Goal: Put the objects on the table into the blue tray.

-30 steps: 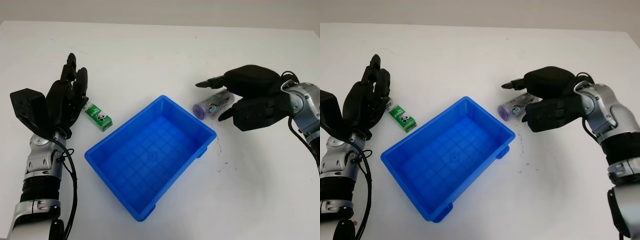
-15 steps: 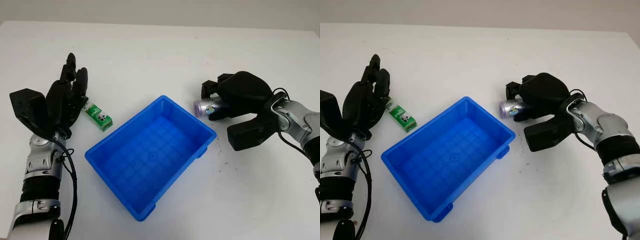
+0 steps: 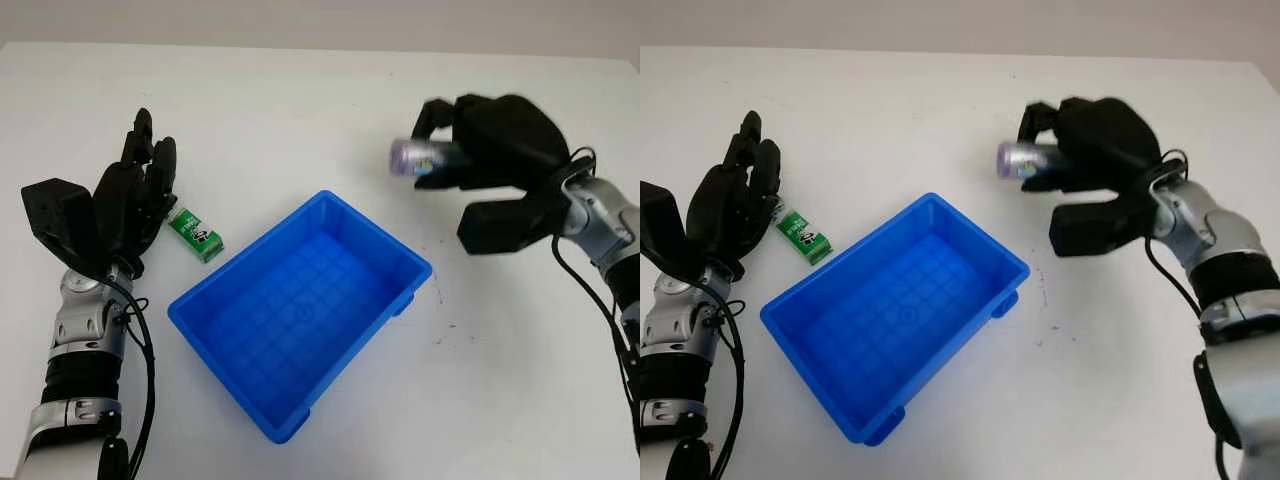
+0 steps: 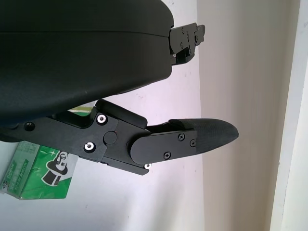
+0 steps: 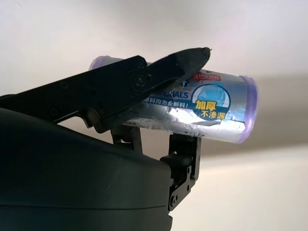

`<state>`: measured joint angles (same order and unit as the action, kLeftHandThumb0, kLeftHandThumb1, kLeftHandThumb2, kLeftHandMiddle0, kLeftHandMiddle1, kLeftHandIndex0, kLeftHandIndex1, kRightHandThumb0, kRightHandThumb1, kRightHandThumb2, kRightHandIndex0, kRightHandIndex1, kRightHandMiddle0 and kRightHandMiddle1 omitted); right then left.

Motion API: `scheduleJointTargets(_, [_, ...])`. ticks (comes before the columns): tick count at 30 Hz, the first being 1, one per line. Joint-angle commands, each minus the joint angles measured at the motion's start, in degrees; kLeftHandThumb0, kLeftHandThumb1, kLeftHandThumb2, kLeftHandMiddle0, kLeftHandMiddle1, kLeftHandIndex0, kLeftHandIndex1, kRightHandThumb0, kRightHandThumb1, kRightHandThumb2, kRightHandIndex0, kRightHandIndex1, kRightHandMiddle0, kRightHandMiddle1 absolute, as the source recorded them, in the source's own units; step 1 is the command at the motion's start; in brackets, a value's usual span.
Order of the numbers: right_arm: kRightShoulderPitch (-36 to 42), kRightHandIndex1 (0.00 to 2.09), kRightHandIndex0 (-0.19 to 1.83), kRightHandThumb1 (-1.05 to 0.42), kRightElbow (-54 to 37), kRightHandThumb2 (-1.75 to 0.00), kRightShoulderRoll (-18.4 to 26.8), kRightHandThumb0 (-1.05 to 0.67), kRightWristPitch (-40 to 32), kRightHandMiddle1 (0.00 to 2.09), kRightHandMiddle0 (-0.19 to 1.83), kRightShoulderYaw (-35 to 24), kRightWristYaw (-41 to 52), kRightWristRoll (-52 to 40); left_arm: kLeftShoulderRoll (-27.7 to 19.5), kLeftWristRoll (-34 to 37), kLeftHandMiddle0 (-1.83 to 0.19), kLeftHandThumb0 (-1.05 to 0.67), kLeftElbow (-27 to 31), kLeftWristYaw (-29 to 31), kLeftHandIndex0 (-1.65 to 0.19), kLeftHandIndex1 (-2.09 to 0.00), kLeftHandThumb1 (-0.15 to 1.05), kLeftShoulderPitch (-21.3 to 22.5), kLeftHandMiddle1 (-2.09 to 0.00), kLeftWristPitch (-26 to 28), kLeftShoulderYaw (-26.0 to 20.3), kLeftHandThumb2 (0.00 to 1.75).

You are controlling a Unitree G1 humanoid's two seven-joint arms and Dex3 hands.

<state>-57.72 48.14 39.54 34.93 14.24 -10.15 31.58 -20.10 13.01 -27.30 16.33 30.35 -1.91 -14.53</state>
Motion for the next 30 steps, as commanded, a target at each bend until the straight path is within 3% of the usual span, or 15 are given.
scheduleJointTargets(1, [-0.6,2.09,1.11,-1.05,-3.7,-0.14,-1.8,-0.4,-0.1,2.09,0.92,-2.6,2.8,-4.5,0.1,0.1,0.19,-0.73,0.3,-0.1,0.19,0.0,1.05,0.7,0.0,0.3,-0.1,0.53])
scheduleJointTargets(5, [1.5,2.09,1.23,-1.05,-9.8,-0.17,-5.8,-0.36,-0.7,2.09,1.01,-6.5,11.1,-15.9,0.4,0.1,0.19,-0.74,0.7,-0.4,0.19,0.0,1.05,0.4,0.0,0.4,0.0,0.51])
scheduleJointTargets(8, [4.8,2.09,1.32,-1.05,-19.1,-0.23,-8.8,-0.4,-7.6,2.09,1.06,-8.7,18.8,-24.6,0.5,-0.1,0.19,-0.75,0.8,-0.7,0.19,0.0,1.05,0.2,0.0,0.3,0.1,0.51])
scheduleJointTargets(10, [8.8,2.09,1.38,-1.05,-30.2,-0.28,-10.3,-0.43,-12.6,2.09,1.1,-8.1,24.4,-29.7,0.7,0.2,0.19,-0.74,0.8,-0.7,0.19,0.0,1.05,0.2,0.0,0.1,0.0,0.51])
scheduleJointTargets(16, [16.4,2.09,1.39,-1.05,-52.6,-0.28,-11.3,-0.43,-26.5,2.09,1.04,-6.2,35.6,-37.4,1.3,0.5,0.19,-0.74,1.2,-1.0,0.19,0.0,1.05,0.0,0.0,0.0,-0.1,0.5])
scheduleJointTargets(21, [18.0,2.09,1.38,-1.05,-62.9,-0.26,-9.4,-0.45,-39.8,2.09,1.0,-5.3,42.9,-39.7,1.8,0.3,0.19,-0.74,1.7,-1.2,0.19,0.0,1.05,-0.6,0.0,-0.2,-0.1,0.5])
scheduleJointTargets(22, [17.6,2.09,1.34,-1.05,-63.1,-0.25,-8.6,-0.43,-41.7,2.09,0.96,-5.0,45.6,-40.5,1.8,0.3,0.19,-0.74,1.8,-1.1,0.19,0.0,1.05,-0.7,0.0,-0.2,-0.1,0.5])
scheduleJointTargets(24, [16.7,2.09,1.09,-1.04,-62.5,-0.16,-7.1,-0.44,-43.8,2.09,0.71,-4.5,49.9,-40.5,1.8,0.3,0.19,-0.74,2.2,-1.2,0.19,0.0,1.05,-1.0,0.0,-0.2,-0.1,0.5])
scheduleJointTargets(27, [15.3,2.09,0.59,-1.03,-61.0,-0.07,-5.1,-0.47,-44.4,2.07,0.26,-3.7,54.4,-38.6,1.8,0.3,0.19,-0.73,2.8,-1.2,0.19,0.0,1.05,-1.3,0.0,0.0,-0.2,0.51])
scheduleJointTargets(30, [14.6,2.02,0.26,-1.01,-59.7,-0.05,-4.7,-0.47,-44.0,1.87,0.12,-3.7,56.4,-37.3,1.8,0.4,0.19,-0.72,3.1,-1.3,0.19,0.0,1.05,-1.4,0.0,0.2,-0.2,0.53])
